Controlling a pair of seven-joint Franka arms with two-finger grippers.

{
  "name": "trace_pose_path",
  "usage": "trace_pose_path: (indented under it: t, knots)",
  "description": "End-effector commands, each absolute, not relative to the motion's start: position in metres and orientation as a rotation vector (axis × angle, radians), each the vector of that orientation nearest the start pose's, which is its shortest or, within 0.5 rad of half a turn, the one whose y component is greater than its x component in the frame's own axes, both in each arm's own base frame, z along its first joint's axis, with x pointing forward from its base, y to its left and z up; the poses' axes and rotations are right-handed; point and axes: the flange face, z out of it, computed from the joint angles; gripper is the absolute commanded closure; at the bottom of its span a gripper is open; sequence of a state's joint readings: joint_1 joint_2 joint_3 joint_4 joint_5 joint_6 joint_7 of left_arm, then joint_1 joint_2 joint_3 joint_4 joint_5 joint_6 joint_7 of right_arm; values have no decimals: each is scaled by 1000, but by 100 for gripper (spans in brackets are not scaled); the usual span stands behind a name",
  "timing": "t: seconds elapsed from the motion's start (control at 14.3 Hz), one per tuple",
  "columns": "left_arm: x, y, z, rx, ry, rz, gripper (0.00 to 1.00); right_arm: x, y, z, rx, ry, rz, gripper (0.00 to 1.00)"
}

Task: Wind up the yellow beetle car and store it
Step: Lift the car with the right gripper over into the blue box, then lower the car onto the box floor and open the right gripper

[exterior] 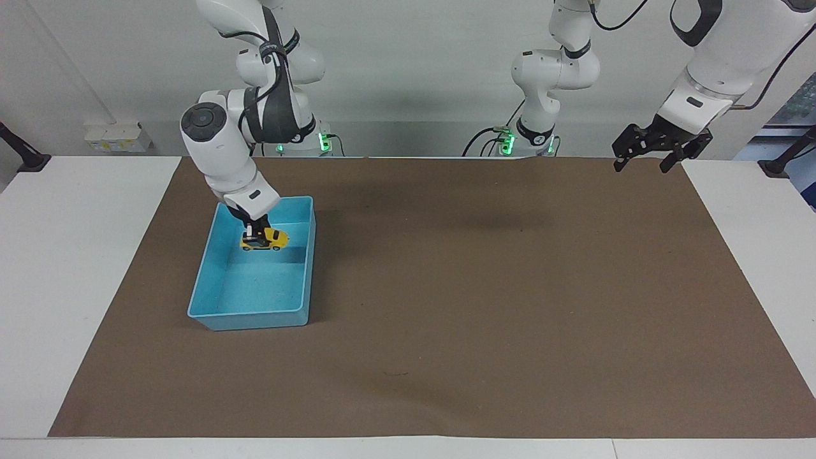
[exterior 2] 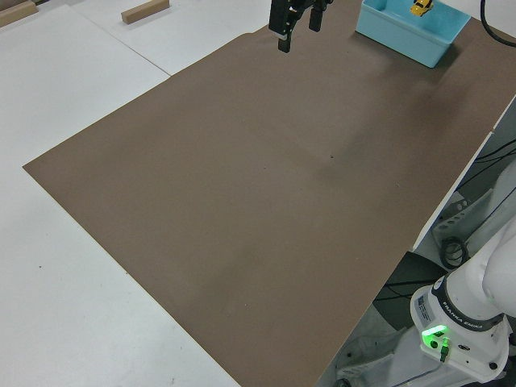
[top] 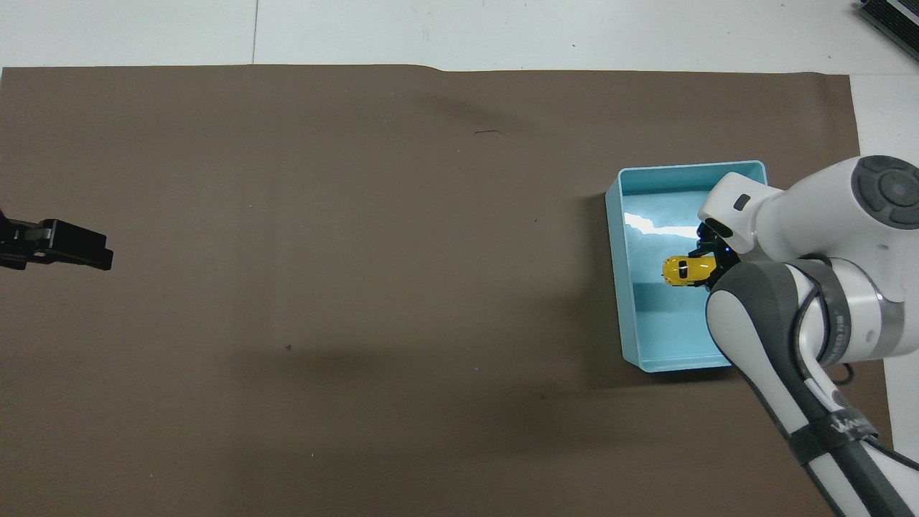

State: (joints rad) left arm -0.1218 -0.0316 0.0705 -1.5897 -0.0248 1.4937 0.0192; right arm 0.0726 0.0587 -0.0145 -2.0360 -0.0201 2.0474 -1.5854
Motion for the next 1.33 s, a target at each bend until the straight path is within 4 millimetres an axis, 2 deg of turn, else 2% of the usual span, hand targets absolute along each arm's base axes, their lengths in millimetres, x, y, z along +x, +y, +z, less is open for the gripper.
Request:
trace_pose_path:
  t: [0.0,0.21,0.42,0.63,0.77,0.98,1.05,1.12,1.19,1.26]
  knots:
    - [529,-27,629,-3174,98,111,0,551,19,393,2106,2328,-47,100]
    - [528,-27,629,-3174,98,113,0,545,12,363,2097,2326,-32,100]
    - [528,-27,629,-3174,96,116,0,547,13,341,2059,2358,-27,100]
    - [526,-30,629,-3173,103,121,0,547,16,330,2047,2361,-18,100]
    - [526,-31,629,-3173,108,121,0,548,17,316,2044,2362,-16,100]
    - [526,-32,629,-3173,91,124,0,551,22,313,2054,2363,-24,100]
    - [526,-33,629,-3173,74,121,0,551,22,314,2065,2355,-19,75]
    - [525,-34,629,-3172,52,124,0,552,22,314,2085,2348,-13,22]
    - [525,-34,630,-3172,42,122,0,552,22,316,2096,2347,-22,0]
    - [525,-34,629,-3173,42,120,0,554,23,323,2116,2343,-30,0]
